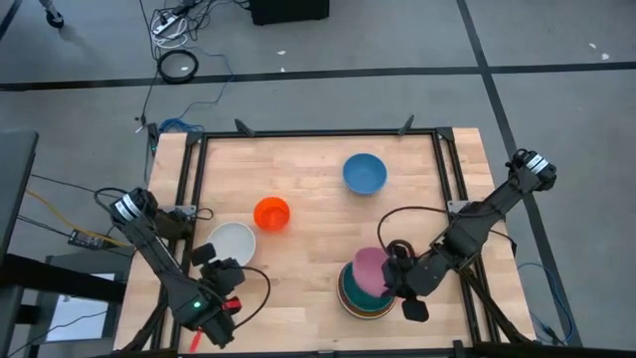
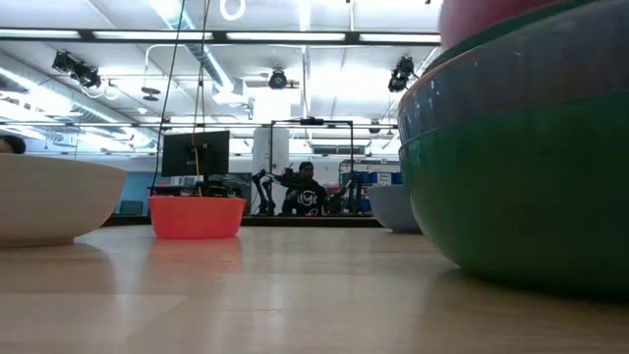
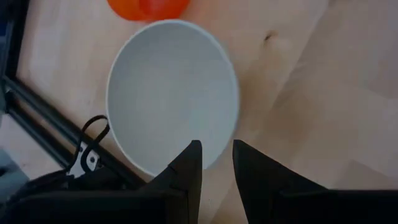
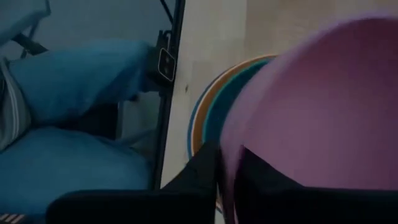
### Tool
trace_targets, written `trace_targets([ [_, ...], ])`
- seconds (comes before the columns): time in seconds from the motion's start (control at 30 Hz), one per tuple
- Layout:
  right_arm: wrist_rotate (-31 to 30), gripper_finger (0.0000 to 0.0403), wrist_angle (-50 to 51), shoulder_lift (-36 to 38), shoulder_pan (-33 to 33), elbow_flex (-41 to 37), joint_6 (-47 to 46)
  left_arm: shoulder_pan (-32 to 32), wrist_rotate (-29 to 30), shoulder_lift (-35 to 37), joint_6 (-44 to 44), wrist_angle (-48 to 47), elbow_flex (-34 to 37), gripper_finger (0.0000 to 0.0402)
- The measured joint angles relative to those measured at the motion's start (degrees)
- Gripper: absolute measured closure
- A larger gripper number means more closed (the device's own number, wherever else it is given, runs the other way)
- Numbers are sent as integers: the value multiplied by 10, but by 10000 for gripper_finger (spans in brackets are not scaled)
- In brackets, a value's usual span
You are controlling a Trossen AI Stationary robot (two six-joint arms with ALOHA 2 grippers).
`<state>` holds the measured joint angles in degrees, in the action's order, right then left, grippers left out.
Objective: Nest bowls inside each other
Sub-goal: Stack the pink bowl into the dark green bowl, then stack the white bowl into the pink bowl
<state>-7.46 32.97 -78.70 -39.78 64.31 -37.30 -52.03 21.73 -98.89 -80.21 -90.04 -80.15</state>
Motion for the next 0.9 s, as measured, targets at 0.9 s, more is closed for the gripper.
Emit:
trace_targets([
  [0.9, -71, 229, -2, 122, 11, 0, -11, -2, 98, 1, 214, 99, 145, 303],
])
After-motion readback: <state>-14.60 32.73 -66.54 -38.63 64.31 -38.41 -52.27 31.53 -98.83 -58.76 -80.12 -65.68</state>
